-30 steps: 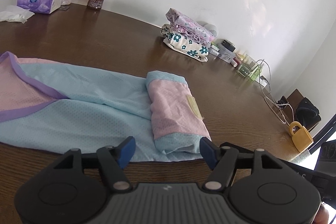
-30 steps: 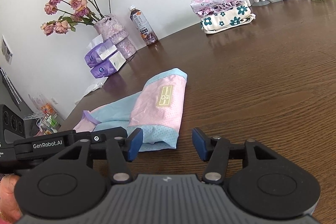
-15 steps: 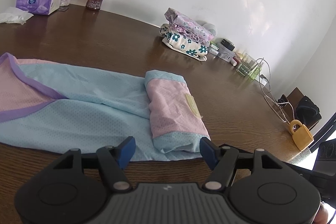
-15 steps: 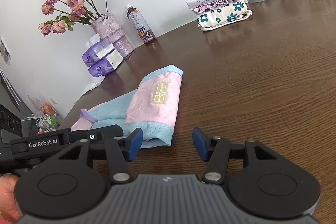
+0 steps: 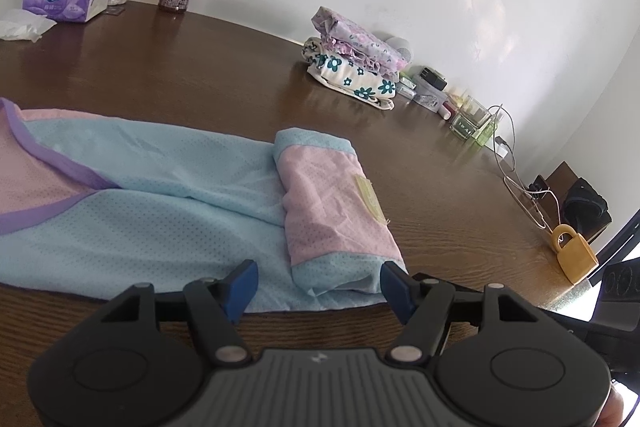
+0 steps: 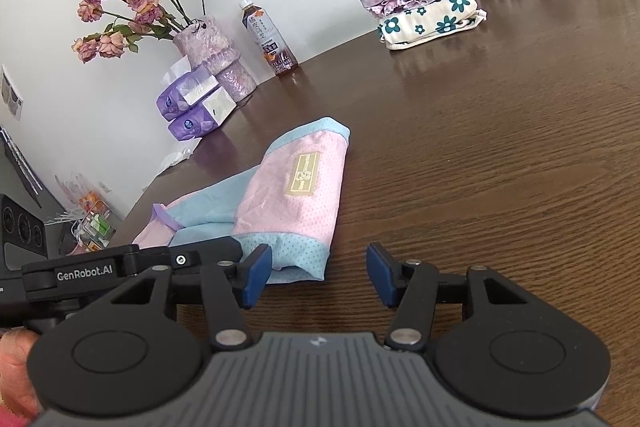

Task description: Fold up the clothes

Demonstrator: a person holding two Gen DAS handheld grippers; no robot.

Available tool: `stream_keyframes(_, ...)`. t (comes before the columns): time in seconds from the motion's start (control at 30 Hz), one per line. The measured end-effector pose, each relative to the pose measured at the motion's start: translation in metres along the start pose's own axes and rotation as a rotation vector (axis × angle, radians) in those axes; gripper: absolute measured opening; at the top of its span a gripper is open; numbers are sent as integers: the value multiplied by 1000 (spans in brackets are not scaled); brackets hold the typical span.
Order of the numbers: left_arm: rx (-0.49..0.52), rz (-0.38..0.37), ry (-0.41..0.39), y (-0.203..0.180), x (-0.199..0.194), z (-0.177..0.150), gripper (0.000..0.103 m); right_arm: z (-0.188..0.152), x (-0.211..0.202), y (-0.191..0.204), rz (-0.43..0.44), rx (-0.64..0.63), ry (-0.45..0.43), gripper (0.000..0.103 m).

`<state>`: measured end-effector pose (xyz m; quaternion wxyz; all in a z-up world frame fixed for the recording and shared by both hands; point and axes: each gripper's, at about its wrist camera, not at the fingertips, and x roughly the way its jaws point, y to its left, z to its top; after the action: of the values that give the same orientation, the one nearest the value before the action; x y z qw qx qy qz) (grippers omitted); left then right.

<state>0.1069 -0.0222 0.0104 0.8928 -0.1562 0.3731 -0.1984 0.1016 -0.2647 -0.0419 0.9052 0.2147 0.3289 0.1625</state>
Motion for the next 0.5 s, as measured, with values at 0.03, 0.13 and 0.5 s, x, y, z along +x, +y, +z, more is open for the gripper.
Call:
stream_keyframes(0.03, 1, -4, 1, 0, 1, 0, 66, 0, 1, 0, 1, -4, 1, 54)
stream_keyframes(0.13, -2, -16, 3, 1, 2, 1, 65, 1, 2, 3, 12, -20, 6, 54)
stream_keyframes(0.5, -2, -16, 4, 1, 2, 2, 65, 4, -2, 1, 31, -3, -6, 54)
